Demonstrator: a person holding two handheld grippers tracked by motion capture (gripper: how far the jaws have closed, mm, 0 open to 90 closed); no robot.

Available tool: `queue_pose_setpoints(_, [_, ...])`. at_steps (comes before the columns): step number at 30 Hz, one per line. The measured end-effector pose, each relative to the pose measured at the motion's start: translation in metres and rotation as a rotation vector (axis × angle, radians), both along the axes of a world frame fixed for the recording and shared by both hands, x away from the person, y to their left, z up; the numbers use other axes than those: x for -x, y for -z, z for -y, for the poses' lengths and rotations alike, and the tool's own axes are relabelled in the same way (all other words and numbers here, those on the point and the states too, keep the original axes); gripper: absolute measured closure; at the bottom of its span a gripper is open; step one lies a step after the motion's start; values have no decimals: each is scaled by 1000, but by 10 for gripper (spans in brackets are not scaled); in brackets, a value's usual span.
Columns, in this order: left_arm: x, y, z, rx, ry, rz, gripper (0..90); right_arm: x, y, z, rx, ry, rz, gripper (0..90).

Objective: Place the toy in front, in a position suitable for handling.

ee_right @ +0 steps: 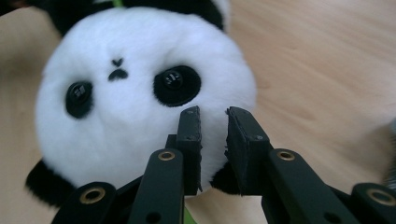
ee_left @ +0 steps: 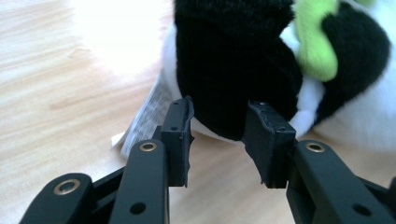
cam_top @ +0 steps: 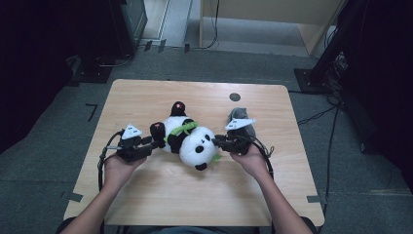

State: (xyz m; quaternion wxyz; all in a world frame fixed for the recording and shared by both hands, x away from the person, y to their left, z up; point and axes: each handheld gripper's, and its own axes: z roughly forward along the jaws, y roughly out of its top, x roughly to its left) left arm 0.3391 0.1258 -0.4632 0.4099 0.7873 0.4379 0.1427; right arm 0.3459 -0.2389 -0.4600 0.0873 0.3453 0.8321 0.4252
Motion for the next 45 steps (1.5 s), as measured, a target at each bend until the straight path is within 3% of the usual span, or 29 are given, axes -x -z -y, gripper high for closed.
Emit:
queue_pose_setpoints(3, [-12,3,-2,54,-9,-32,577,12,-1,-5,6,-34,-6,752])
queue_pose_setpoints(11, [-37,5,13,95,50,-38,570,36,0,-24,4,-132,-19,727])
queue_pose_setpoints(15, [-42,5,30,66,64,-27,565,44,3,-35,7,-172,-15,714])
queue_pose_setpoints(17, [-45,6,34,85,46,-41,560,47,4,-40,0,-189,-19,715])
queue_pose_setpoints(21, [-48,9,42,76,82,-70,544,53,6,-52,-7,-230,-20,715])
queue_pose_setpoints(24, [-46,8,47,38,86,-41,545,58,6,-65,-7,-268,-15,715])
queue_pose_setpoints(27, [-47,7,49,59,85,-43,558,60,9,-78,-22,-302,-25,717])
queue_pose_setpoints(31, [-51,5,48,38,73,-17,501,62,10,-93,-40,-331,-27,700])
queue_pose_setpoints(34, [-52,2,43,32,65,0,432,62,7,-93,-52,-324,-26,682])
queue_pose_setpoints(38, [-49,-5,32,-8,54,16,381,61,-3,-82,-75,-294,-1,612])
queue_pose_setpoints(42, [-32,-19,16,19,53,24,371,59,-14,-50,-51,-215,53,589])
queue_pose_setpoints(45, [-16,-25,11,30,50,31,375,52,-15,-20,-38,-136,69,659])
